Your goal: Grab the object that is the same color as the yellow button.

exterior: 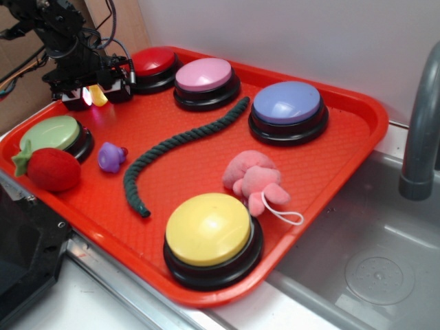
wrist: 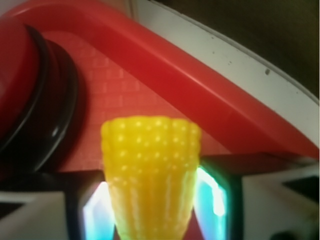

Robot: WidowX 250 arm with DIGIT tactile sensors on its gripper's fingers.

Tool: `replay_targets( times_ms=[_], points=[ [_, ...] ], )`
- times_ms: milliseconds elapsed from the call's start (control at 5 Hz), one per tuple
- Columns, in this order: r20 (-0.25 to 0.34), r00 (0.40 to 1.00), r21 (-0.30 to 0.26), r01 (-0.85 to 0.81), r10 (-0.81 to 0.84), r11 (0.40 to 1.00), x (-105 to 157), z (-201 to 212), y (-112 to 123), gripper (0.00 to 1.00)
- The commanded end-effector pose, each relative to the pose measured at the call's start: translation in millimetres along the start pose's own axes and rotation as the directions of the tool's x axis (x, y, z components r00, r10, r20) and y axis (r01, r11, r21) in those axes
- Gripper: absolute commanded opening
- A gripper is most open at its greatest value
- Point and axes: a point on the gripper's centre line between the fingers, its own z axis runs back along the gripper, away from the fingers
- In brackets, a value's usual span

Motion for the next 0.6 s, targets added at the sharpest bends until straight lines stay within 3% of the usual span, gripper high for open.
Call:
replay_targets(
  times_ms=[0,200,400],
  points=[
    [-0.098,0.982,-0.017,0.163,-0.164,0.986,8.4,55.0,-19.6,0.00],
    [-0.179,0.943,-0.104,0.265,-0.280,0.959,0.4,98.3,-40.8,0.00],
    [-0.269,0.861,-0.168,0.399,-0.431,0.902,-14.3,129.2,-61.6,0.00]
  ],
)
